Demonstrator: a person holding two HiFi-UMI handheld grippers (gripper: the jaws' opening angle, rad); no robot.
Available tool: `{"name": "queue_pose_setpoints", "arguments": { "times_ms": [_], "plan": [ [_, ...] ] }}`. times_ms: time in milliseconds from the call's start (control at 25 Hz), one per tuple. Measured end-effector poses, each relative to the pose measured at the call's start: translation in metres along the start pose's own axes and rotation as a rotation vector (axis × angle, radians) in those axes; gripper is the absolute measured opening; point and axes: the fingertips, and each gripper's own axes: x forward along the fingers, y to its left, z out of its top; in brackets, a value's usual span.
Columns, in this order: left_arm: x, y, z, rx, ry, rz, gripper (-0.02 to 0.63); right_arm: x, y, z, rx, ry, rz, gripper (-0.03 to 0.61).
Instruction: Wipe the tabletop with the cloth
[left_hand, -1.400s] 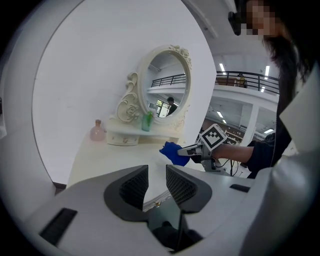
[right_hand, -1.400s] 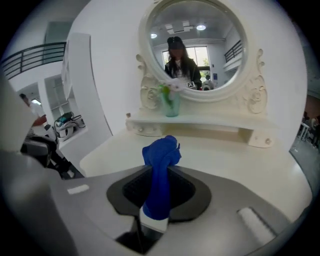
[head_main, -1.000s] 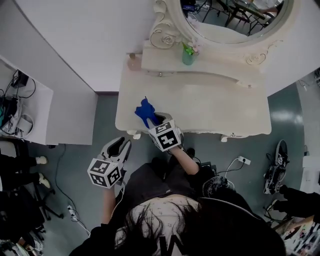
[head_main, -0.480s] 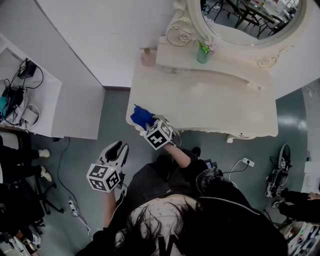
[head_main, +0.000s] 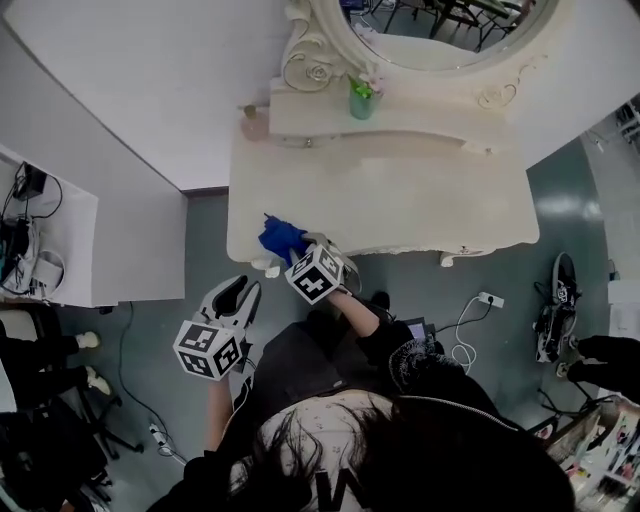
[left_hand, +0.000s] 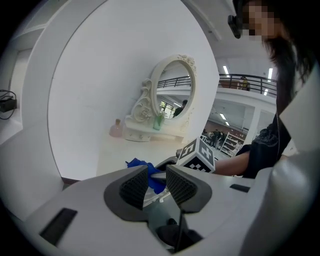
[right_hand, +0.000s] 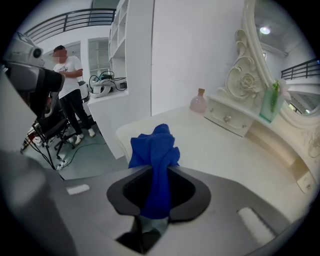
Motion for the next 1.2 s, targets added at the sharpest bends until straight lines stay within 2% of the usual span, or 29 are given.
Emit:
{"name": "queue_pose_setpoints", "arguments": {
  "times_ms": [240,520,640,880,1200],
  "plan": [
    [0.036,-0.034,0.01,0.03,0.019,-0.062,0.11,-0.026,-0.051,-0.032,0.051,0.017,-0.056,0.087],
    [0.082,-0.079,0.02,0.034,0.018,-0.064,0.11,-0.071,-0.12,-0.084,0.109,0.019,-0.109,0.087],
    [0.106,-0.113,0.017,0.028,0.037,-0.07,0.11,-0.096,-0.153,-0.112,0.138,0.022,-0.128,0.087],
    [0.153,-0.194,0.018,0.056,0.066,-0.136,0.11,-0.144,-0.217,-0.169,0.184,0.027,-0.168,0.087],
    [0.204,-0.259,0.028,0.085,0.055,-0.136,0.11,-0.196,-0.297,-0.235,0.232,0.03,-0.208,0.087]
  ]
}}
